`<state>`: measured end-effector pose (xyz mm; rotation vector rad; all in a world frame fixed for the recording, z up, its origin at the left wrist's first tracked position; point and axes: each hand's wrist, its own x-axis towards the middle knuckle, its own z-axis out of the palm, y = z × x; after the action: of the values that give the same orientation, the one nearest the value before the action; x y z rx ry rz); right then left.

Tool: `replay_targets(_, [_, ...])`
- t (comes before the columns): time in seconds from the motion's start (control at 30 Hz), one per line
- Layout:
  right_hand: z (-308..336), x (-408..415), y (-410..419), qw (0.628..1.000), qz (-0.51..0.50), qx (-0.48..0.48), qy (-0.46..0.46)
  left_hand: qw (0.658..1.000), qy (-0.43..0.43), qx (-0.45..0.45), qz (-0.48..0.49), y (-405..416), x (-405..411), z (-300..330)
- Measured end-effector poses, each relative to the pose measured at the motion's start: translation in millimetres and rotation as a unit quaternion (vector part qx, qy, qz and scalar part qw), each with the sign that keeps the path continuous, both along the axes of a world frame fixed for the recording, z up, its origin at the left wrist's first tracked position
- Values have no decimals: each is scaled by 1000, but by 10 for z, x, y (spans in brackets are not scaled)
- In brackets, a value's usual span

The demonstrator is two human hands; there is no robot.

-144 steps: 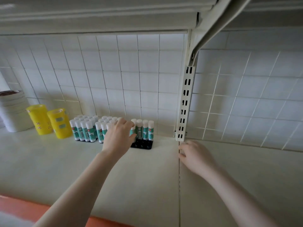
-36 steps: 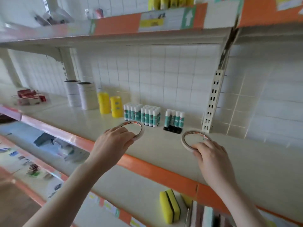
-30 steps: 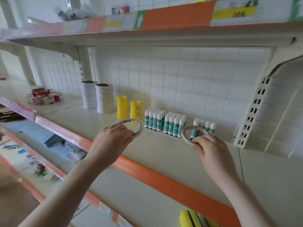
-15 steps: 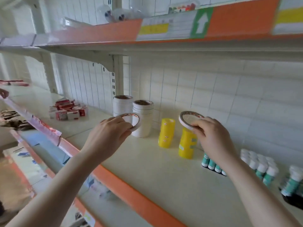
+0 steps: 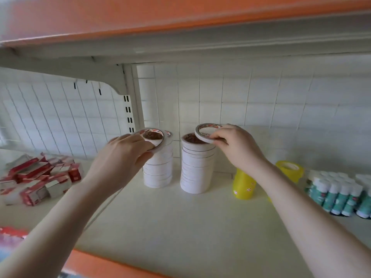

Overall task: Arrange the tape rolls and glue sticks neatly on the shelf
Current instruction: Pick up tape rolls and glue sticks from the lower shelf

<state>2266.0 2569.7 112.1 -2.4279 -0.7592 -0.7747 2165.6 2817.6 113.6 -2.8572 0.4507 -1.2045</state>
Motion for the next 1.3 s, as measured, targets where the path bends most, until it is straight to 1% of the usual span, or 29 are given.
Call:
replay_targets(0.13, [18,65,184,999,-25,-23,25,999,-6,2,-34,231,194,-7])
replay_targets(0.27, [22,103,268,998,-21,-50,39,999,6,-8,-45,320,329,-48])
replay_targets(0.5, [35,158,343,997,4,-52,57,999,3,-11,-53,434,428,-32])
replay_targets(0.9, [5,208,292,996,36,-27,81,998,5,-16,-68,482,542,-48])
replay_targets(1.0, [-45,187,279,998,34,-20,50,997,7,-17,-74,451,588,0])
replay_targets(1.17, [-161,69,152,997,-2,45,-65,996,38,-7,-83,427,747,125])
replay_targets(1.23, [-227,-15,79,993,-15,67,-95,995,68,-14,-76,418,830,149])
replay_targets(1.3, [-318,-117,14,991,-14,80,-102,992,112,-11,-60,399,905,171])
